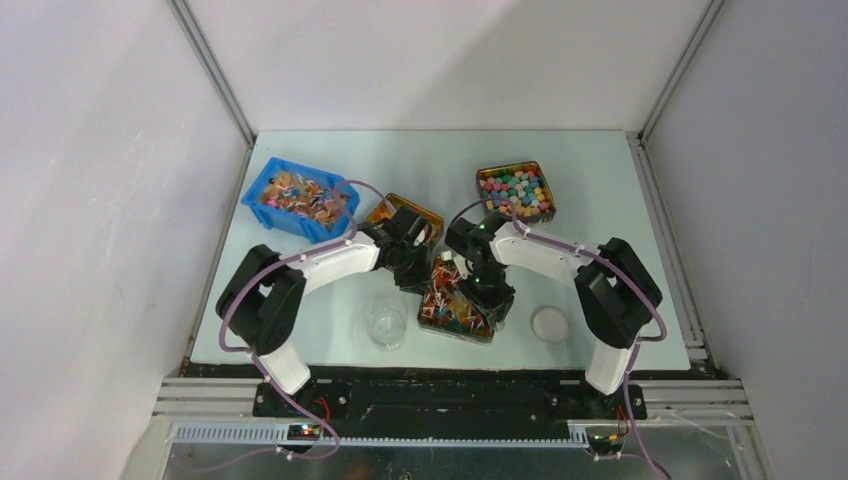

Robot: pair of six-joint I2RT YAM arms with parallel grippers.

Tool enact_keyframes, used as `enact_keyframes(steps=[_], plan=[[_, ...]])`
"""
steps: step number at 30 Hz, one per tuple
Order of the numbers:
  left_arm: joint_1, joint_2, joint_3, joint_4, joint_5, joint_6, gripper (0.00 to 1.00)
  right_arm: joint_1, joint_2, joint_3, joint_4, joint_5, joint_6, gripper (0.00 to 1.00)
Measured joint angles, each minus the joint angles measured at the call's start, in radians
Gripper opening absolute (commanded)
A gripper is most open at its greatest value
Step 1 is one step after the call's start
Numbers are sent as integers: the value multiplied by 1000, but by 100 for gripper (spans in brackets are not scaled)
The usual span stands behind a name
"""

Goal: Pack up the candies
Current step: Scoop the fake candies from the storage box.

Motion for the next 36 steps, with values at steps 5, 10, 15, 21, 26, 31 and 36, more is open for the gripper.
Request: enact_keyframes(steps=[5, 10, 15, 21, 26, 31, 36], plan=[[1, 0, 0, 1, 0, -6, 35, 3, -13, -3, 11, 13, 0, 0], [1, -7, 0, 2, 6, -17, 47, 6, -73, -43, 53, 27, 1, 0], [14, -52, 0, 5, 16, -31, 54, 10, -140, -113, 95, 29, 10, 0], [70, -157, -23, 24, 36, -37, 57, 16, -187, -175, 134, 32, 27, 0], [132, -238, -52, 34, 63, -50, 59, 40, -233, -216, 164, 55, 38, 0], [190, -308, -93, 39, 95, -59, 60, 67, -276, -243, 172, 90, 48, 0], [247, -393, -142, 32, 116, -56, 60, 85, -318, -244, 177, 115, 65, 0]])
